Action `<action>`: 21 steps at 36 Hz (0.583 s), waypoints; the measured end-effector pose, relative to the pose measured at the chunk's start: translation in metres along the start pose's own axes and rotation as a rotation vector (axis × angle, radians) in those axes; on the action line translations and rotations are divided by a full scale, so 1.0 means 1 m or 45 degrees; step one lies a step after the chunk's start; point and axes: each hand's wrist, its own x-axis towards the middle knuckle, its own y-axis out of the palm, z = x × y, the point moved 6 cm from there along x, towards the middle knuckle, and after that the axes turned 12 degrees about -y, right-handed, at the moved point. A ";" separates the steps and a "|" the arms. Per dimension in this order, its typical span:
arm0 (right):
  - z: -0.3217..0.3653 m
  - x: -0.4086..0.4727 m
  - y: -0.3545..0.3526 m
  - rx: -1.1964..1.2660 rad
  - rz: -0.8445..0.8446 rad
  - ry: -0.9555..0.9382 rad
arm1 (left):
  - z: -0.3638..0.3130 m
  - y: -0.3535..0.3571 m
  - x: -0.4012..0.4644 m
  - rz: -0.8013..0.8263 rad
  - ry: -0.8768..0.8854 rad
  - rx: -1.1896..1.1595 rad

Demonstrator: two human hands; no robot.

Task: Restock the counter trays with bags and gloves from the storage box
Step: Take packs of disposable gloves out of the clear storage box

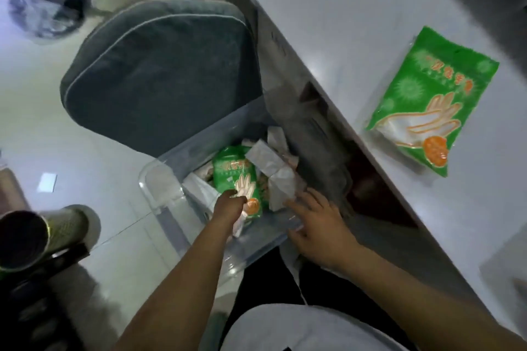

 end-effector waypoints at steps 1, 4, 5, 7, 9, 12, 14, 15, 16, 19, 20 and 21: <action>-0.010 0.005 0.017 -0.027 0.052 0.036 | 0.005 -0.002 0.015 -0.019 -0.020 0.027; -0.038 0.013 0.056 -0.091 0.166 0.130 | 0.011 0.002 0.056 -0.016 -0.046 0.166; -0.046 0.013 0.066 -0.117 0.199 0.155 | 0.010 0.004 0.069 -0.025 -0.045 0.202; -0.059 0.012 0.080 -0.153 0.241 0.184 | 0.002 0.004 0.091 -0.105 -0.019 0.262; -0.066 0.009 0.087 -0.183 0.241 0.192 | -0.012 0.001 0.109 -0.252 0.029 0.301; -0.068 0.006 0.090 -0.211 0.212 0.214 | -0.035 -0.002 0.124 -0.431 0.048 0.359; -0.067 0.007 0.090 -0.194 0.153 0.248 | -0.048 -0.003 0.131 -0.480 0.019 0.356; -0.066 0.007 0.090 -0.178 0.121 0.264 | -0.053 -0.003 0.134 -0.491 -0.007 0.366; -0.066 0.007 0.090 -0.166 0.096 0.275 | -0.057 -0.003 0.137 -0.498 -0.043 0.382; -0.064 0.008 0.091 -0.146 0.064 0.276 | -0.059 -0.006 0.146 -0.506 -0.117 0.395; -0.064 0.008 0.092 -0.142 0.066 0.279 | -0.059 -0.008 0.148 -0.503 -0.127 0.369; -0.064 0.009 0.092 -0.135 0.074 0.290 | -0.059 -0.009 0.150 -0.490 -0.129 0.341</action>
